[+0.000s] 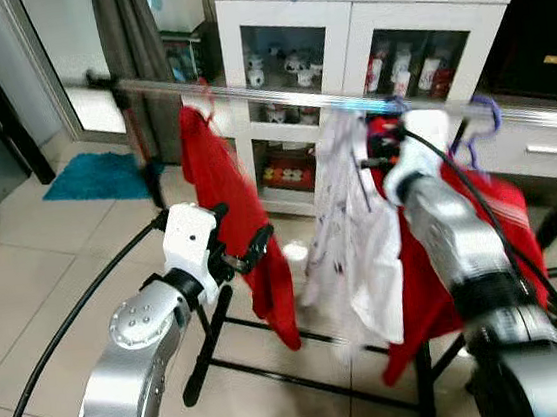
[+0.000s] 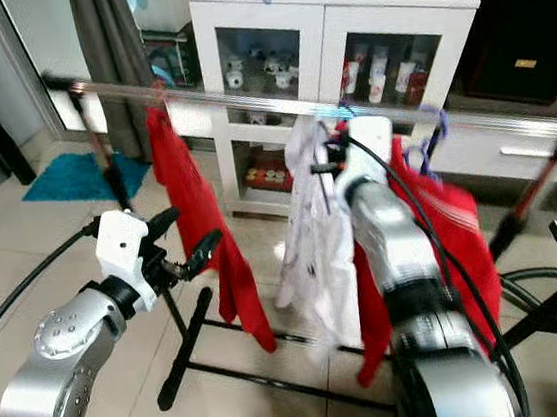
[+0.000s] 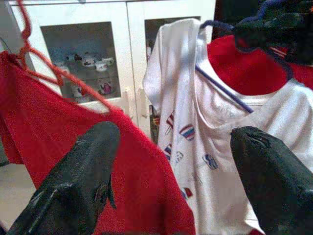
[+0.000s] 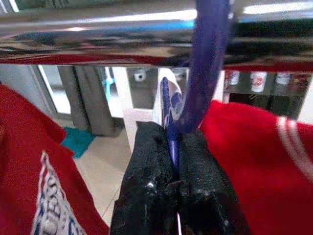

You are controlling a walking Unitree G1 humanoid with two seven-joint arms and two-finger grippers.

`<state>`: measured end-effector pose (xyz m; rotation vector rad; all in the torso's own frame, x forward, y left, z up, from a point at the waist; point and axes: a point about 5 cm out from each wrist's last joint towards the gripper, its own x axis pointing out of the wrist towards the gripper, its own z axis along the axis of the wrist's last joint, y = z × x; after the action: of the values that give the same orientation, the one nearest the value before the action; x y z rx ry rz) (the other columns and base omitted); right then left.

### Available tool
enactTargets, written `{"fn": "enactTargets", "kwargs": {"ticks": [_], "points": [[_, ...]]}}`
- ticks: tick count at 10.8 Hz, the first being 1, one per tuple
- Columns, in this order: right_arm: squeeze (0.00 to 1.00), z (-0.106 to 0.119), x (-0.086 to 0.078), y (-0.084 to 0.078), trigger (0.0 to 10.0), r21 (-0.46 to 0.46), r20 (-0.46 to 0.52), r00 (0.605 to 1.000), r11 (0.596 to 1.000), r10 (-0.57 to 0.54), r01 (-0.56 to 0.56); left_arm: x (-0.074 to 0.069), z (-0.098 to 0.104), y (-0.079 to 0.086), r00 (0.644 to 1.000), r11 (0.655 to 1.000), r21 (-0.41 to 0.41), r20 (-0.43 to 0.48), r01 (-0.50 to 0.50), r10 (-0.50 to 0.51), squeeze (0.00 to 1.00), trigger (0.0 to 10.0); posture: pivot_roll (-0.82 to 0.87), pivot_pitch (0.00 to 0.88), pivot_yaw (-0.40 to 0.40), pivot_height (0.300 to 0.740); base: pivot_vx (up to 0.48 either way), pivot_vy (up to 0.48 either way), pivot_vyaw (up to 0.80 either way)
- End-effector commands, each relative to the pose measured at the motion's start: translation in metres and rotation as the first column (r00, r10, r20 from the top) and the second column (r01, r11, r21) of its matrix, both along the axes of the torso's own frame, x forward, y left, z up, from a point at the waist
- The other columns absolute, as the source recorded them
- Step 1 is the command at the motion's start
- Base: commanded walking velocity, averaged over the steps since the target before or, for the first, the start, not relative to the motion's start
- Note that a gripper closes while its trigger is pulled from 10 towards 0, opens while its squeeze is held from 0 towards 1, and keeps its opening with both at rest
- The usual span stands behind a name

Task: Hang hanger

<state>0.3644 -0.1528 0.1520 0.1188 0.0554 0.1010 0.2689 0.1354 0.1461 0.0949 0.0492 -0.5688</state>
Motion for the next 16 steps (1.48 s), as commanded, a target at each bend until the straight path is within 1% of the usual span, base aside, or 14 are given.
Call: {"fn": "enactTargets", "kwargs": {"ticks": [1, 2, 3, 5, 6, 7, 8, 9, 11, 12, 13, 14, 15, 16], "points": [[0.00, 0.014, -0.003, -0.002, 10.0, 0.026, 0.084, 0.996, 1.000, -0.008, 0.005, 0.000, 0.005, -0.003, 1.000, 1.000, 0.005, 0.013, 0.020, -0.020, 0.00, 10.0, 0.13, 0.000, -0.013, 0.740, 0.000, 0.000, 0.00], [0.00, 0.020, -0.005, -0.001, 10.0, 0.032, 0.122, 0.993, 0.999, -0.001, -0.003, 0.000, 0.006, -0.004, 1.000, 1.000, 0.004, 0.014, 0.027, -0.027, 0.00, 10.0, 0.13, 0.000, -0.008, 0.740, 0.000, 0.000, 0.00], [0.00, 0.023, -0.003, 0.002, 10.0, 0.016, 0.127, 0.992, 1.000, 0.012, -0.014, 0.000, 0.006, -0.006, 0.999, 0.999, 0.003, 0.015, 0.036, -0.036, 0.00, 10.0, 0.13, 0.000, -0.008, 0.740, 0.000, 0.000, 0.00], [0.00, 0.024, 0.011, 0.005, 10.0, -0.040, 0.061, 0.998, 0.999, -0.002, 0.004, 0.000, 0.010, -0.013, 0.994, 0.995, -0.011, 0.036, 0.102, -0.102, 0.00, 10.0, 0.13, 0.000, -0.004, 0.740, 0.000, 0.000, 0.00], [0.00, 0.022, 0.019, 0.005, 10.0, -0.047, 0.005, 1.000, 0.999, -0.021, 0.022, -0.001, 0.013, -0.016, 0.989, 0.990, -0.008, 0.048, 0.142, -0.141, 0.00, 10.0, 0.13, 0.000, -0.010, 0.740, 0.000, 0.000, 0.00], [0.00, 0.019, 0.024, 0.005, 10.0, -0.034, -0.035, 0.999, 0.999, -0.024, 0.023, -0.002, 0.015, -0.017, 0.983, 0.985, 0.004, 0.062, 0.173, -0.173, 0.00, 10.0, 0.14, 0.000, -0.013, 0.740, 0.000, 0.000, 0.00], [0.00, 0.018, 0.027, 0.006, 10.0, -0.030, -0.053, 0.998, 0.999, -0.019, 0.017, -0.002, 0.018, -0.017, 0.980, 0.984, 0.015, 0.080, 0.179, -0.180, 0.00, 10.0, 0.14, 0.000, -0.014, 0.740, 0.000, 0.000, 0.00], [0.00, 0.017, 0.029, 0.006, 10.0, -0.033, -0.071, 0.997, 0.999, -0.015, 0.013, -0.001, 0.022, -0.016, 0.980, 0.985, 0.007, 0.099, 0.174, -0.174, 0.00, 10.0, 0.14, 0.000, -0.014, 0.740, 0.000, 0.000, 0.00], [0.00, 0.013, 0.030, 0.006, 10.0, -0.055, -0.106, 0.994, 0.999, -0.001, -0.004, -0.003, 0.023, -0.018, 0.975, 0.980, -0.007, 0.106, 0.198, -0.196, 0.00, 10.0, 0.14, 0.000, -0.015, 0.740, 0.000, 0.000, 0.00], [0.00, 0.005, 0.028, 0.006, 10.0, -0.059, -0.140, 0.990, 0.998, 0.012, -0.021, -0.007, 0.022, -0.021, 0.965, 0.969, -0.026, 0.099, 0.245, -0.242, 0.00, 10.0, 0.14, 0.000, -0.014, 0.740, 0.000, 0.000, 0.00], [0.00, 0.001, 0.025, 0.004, 10.0, -0.028, -0.148, 0.989, 0.999, 0.015, -0.019, -0.011, 0.020, -0.023, 0.956, 0.958, -0.030, 0.075, 0.285, -0.282, 0.00, 10.0, 0.13, 0.000, -0.009, 0.740, 0.000, 0.000, 0.00], [0.56, 0.000, 0.023, 0.002, 10.0, -0.020, -0.142, 0.990, 0.999, 0.022, -0.025, -0.013, 0.017, -0.024, 0.953, 0.953, -0.033, 0.045, 0.300, -0.299, 0.00, 10.0, 0.13, 0.000, -0.006, 0.740, 0.000, 0.000, 0.00], [0.87, 0.000, 0.022, 0.002, 10.0, -0.019, -0.136, 0.990, 0.999, 0.024, -0.027, -0.013, 0.016, -0.024, 0.953, 0.953, -0.031, 0.039, 0.302, -0.301, 0.00, 10.0, 0.13, 0.000, -0.006, 0.740, 0.000, 0.000, 0.00], [1.00, 0.004, 0.020, 0.001, 10.0, -0.012, -0.116, 0.992, 0.999, 0.041, -0.043, -0.013, 0.015, -0.022, 0.955, 0.955, -0.029, 0.034, 0.296, -0.295, 0.00, 10.0, 0.13, 0.000, -0.003, 0.740, 0.000, 0.000, 0.00]]}}
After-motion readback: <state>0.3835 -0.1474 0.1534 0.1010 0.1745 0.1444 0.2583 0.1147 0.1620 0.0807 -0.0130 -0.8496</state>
